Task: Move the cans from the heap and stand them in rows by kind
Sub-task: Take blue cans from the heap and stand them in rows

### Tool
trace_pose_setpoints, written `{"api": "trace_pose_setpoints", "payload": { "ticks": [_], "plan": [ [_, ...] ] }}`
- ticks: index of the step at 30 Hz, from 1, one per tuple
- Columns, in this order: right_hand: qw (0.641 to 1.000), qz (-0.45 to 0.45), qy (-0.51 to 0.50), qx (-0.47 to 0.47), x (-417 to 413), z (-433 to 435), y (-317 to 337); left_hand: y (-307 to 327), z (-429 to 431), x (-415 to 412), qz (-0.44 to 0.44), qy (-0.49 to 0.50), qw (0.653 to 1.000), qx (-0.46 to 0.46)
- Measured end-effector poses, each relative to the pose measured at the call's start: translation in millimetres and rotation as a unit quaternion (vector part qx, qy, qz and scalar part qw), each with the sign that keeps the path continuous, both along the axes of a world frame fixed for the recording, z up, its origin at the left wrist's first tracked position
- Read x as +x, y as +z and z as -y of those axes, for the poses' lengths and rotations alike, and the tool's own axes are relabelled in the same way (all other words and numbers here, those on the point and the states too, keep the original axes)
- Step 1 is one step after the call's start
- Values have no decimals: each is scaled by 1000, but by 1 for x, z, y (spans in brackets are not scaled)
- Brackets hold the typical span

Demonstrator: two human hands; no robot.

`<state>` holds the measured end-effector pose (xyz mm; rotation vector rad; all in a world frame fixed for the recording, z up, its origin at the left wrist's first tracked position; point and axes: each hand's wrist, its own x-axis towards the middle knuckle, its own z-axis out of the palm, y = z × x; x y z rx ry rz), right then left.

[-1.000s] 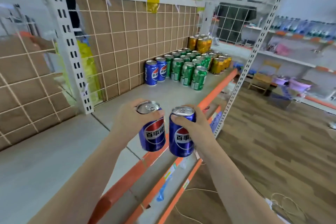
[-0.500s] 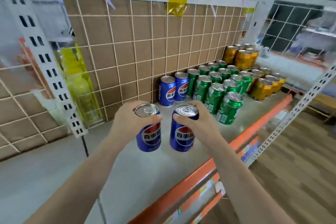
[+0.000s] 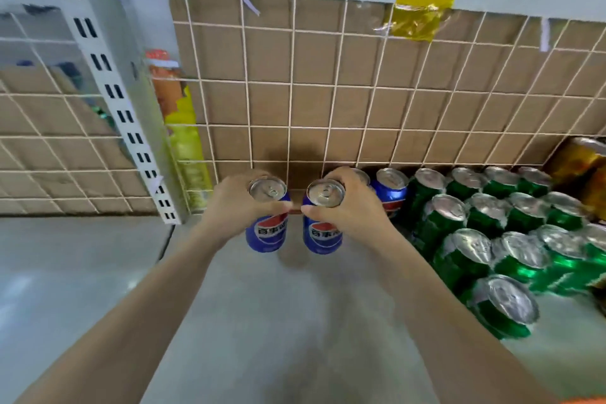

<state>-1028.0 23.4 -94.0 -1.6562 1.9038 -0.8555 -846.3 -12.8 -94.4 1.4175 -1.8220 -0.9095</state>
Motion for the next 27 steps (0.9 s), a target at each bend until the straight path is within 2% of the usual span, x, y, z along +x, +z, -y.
{"api": "trace_pose_setpoints", "payload": {
  "ticks": [3, 8, 16, 20, 27],
  "plan": [
    [1000, -23, 7, 12, 1, 19, -2, -1, 13, 0, 23, 5, 1000, 12],
    [993, -117, -6, 5, -1, 35, 2, -2, 34, -1, 64, -14, 998, 0],
    [986, -163, -17, 12, 2, 52, 1, -10, 50, -11, 117, -18, 992, -43],
    [976, -213, -27, 30, 3, 55, -2, -21, 47, -13, 103, 16, 993, -56],
    [976, -217, -27, 24, 2, 57, -5, -34, 52, -12, 54, 55, 995, -67]
  ]
}}
